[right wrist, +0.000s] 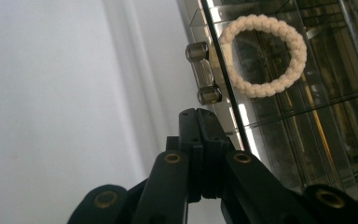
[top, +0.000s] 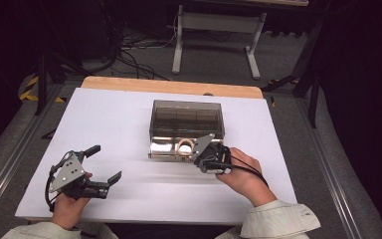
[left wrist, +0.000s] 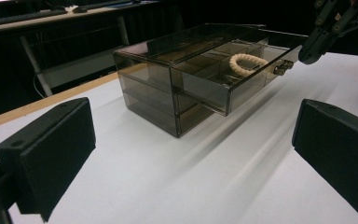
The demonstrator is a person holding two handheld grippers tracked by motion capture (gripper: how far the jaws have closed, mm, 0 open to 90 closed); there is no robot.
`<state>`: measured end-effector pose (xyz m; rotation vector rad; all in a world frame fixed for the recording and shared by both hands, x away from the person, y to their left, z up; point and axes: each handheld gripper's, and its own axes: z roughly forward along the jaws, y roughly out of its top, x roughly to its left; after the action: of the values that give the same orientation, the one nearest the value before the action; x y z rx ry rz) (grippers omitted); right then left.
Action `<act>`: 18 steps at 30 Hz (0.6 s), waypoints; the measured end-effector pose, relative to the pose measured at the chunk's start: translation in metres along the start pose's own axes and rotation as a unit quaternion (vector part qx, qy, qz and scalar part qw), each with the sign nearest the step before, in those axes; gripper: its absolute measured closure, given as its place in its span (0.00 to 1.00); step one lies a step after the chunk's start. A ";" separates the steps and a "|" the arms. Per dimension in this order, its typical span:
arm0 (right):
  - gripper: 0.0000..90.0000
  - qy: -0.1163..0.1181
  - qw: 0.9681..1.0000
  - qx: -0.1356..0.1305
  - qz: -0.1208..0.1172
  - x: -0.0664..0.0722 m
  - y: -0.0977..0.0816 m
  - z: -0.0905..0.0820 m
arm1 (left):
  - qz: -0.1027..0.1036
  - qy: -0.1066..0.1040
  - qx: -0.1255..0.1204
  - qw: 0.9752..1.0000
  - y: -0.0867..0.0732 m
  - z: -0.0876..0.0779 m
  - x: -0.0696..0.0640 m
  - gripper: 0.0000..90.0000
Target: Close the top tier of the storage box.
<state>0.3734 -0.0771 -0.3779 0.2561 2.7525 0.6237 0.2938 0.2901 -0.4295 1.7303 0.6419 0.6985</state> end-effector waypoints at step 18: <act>1.00 -0.012 1.000 0.021 0.005 -0.003 -0.003 0.012 | 0.000 0.000 0.000 1.000 0.000 0.000 0.000 0.00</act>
<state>0.3800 -0.0762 -0.3888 0.2838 2.7446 0.5632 0.2936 0.2898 -0.4295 1.7312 0.6419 0.6991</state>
